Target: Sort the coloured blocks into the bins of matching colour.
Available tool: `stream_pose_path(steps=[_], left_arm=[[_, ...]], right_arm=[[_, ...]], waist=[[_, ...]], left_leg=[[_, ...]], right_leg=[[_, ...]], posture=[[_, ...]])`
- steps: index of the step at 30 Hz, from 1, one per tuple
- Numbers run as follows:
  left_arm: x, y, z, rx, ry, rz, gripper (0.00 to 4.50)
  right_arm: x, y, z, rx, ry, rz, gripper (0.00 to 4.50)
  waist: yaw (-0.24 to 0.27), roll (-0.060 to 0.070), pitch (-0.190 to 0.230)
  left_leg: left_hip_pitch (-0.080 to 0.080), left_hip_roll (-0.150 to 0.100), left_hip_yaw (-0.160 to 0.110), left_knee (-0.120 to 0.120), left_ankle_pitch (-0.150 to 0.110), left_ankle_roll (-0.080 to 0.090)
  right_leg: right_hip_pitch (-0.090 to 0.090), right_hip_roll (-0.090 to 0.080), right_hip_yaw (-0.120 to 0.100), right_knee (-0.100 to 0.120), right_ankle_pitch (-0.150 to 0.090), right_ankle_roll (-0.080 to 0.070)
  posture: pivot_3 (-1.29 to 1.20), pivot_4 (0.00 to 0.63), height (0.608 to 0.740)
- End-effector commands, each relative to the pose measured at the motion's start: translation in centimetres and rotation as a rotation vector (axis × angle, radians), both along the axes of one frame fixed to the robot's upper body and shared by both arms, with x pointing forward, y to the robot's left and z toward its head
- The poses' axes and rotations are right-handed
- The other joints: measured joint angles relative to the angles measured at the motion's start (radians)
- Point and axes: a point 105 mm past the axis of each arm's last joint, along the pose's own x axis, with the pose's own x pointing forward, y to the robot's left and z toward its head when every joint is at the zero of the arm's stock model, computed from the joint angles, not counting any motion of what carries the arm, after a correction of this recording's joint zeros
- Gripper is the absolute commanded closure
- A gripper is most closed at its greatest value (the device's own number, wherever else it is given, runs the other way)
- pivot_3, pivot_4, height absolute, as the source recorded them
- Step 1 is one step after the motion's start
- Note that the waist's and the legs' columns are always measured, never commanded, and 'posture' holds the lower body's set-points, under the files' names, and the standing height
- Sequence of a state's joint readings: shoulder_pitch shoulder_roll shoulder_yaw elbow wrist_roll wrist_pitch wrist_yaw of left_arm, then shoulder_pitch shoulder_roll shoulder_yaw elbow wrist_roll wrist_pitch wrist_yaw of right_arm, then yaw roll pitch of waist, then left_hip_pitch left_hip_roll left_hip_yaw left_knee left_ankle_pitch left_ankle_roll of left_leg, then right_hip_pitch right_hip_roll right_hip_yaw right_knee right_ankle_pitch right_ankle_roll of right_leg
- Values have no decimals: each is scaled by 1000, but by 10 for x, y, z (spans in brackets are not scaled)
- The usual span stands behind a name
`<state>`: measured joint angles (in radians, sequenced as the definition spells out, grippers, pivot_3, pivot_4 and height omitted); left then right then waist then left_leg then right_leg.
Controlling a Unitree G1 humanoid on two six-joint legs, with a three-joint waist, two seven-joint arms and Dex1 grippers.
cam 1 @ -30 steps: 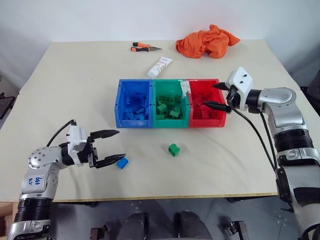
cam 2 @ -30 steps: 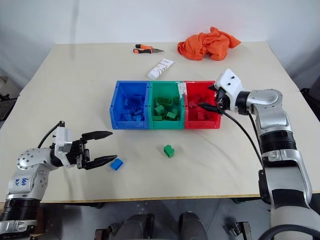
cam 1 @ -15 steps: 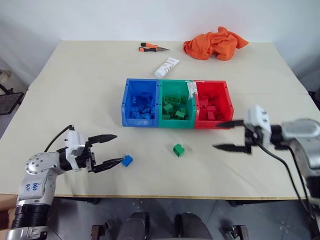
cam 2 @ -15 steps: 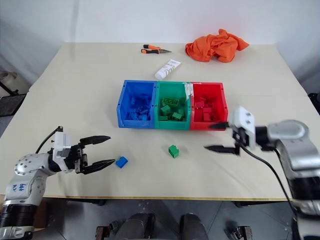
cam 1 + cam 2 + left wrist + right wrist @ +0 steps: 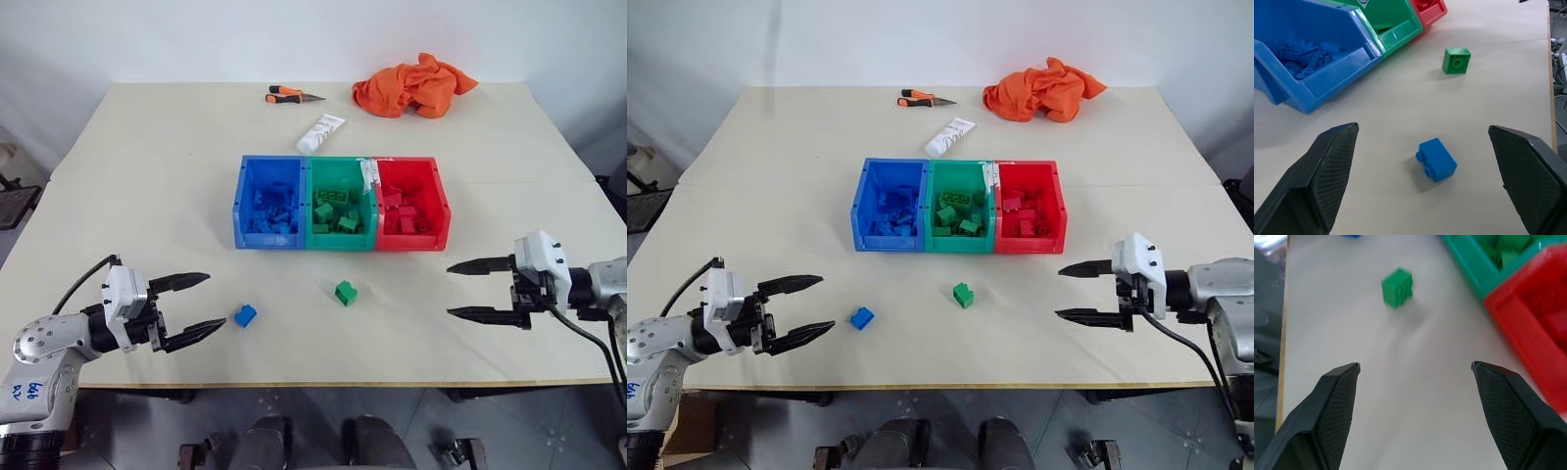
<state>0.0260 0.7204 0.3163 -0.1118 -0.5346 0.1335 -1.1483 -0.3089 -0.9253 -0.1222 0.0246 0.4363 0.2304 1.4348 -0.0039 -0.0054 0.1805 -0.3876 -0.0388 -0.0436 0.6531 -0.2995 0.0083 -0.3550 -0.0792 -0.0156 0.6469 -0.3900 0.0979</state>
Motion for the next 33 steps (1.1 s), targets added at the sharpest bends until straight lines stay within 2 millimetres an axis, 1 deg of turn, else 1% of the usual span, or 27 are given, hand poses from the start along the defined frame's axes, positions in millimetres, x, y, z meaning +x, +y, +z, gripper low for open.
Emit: stream_pose_path(steps=[1,6,8,11,14,16,19,22,26,27,31,32,33], left_arm=[[-3,0,11,-12,-40,-1,0],[-1,-1,12,-13,-44,-6,0],[0,-2,13,-13,-45,-10,0],[2,-5,13,-13,-46,-21,0],[5,-7,13,-13,-49,-28,0],[7,-10,14,-17,-51,-33,0],[8,-10,14,-19,-51,-34,0],[8,-11,13,-21,-52,-33,0],[8,-12,13,-26,-52,-32,0],[8,-11,12,-26,-52,-32,0],[8,-11,12,-29,-53,-31,0],[8,-11,12,-29,-53,-31,0],[9,-12,11,-30,-53,-31,0]], right_arm=[[5,24,-2,15,-9,33,690],[21,70,-20,38,-10,64,690],[24,82,-23,52,-9,83,690],[31,103,-37,40,-12,127,690],[37,114,-42,36,-21,148,690],[42,126,-50,19,-18,167,690],[46,135,-58,3,-14,174,690],[51,137,-54,40,-43,156,1310],[49,140,-40,88,-68,164,2667],[49,139,-34,102,-82,161,2856],[50,138,-11,154,-128,149,2851],[53,138,-2,169,-147,135,2851],[58,139,11,196,-182,113,2851]], waist=[[1,0,0],[-1,0,0],[0,0,0],[0,0,0],[0,0,0],[-1,0,0],[-3,0,0],[-5,0,0],[-8,0,0],[-9,0,0],[-13,0,0],[-14,0,0],[-17,0,0]], left_leg=[[0,0,0,0,0,0],[0,0,0,0,0,0],[-1,0,0,0,0,0],[-1,0,0,0,0,0],[-1,0,-1,0,0,-1],[-1,-1,-1,0,0,-1],[-1,-1,-1,0,0,-1],[-1,-1,-1,0,0,-2],[-1,-1,-1,0,1,-2],[-1,-1,-1,0,1,-2],[-1,0,-1,0,1,-2],[-1,0,-1,0,1,-2],[-1,0,-1,0,1,-2]], right_leg=[[0,0,0,0,0,0],[-1,0,0,0,0,0],[-2,0,0,1,0,0],[-2,0,0,0,0,0],[-2,0,-1,1,0,0],[-2,0,-1,1,0,0],[-3,0,-1,3,0,0],[-5,0,-1,6,0,0],[-5,0,-1,7,0,0],[-5,0,-1,7,0,0],[-5,0,-1,7,0,0],[-5,0,-1,7,0,0],[-5,0,-1,7,0,0]], posture=[[0,150,740],[0,150,740],[0,150,740],[0,150,740],[0,150,740],[0,150,740],[0,150,740],[0,150,740],[0,150,740],[0,150,740],[0,150,740],[0,150,740],[0,150,740]])
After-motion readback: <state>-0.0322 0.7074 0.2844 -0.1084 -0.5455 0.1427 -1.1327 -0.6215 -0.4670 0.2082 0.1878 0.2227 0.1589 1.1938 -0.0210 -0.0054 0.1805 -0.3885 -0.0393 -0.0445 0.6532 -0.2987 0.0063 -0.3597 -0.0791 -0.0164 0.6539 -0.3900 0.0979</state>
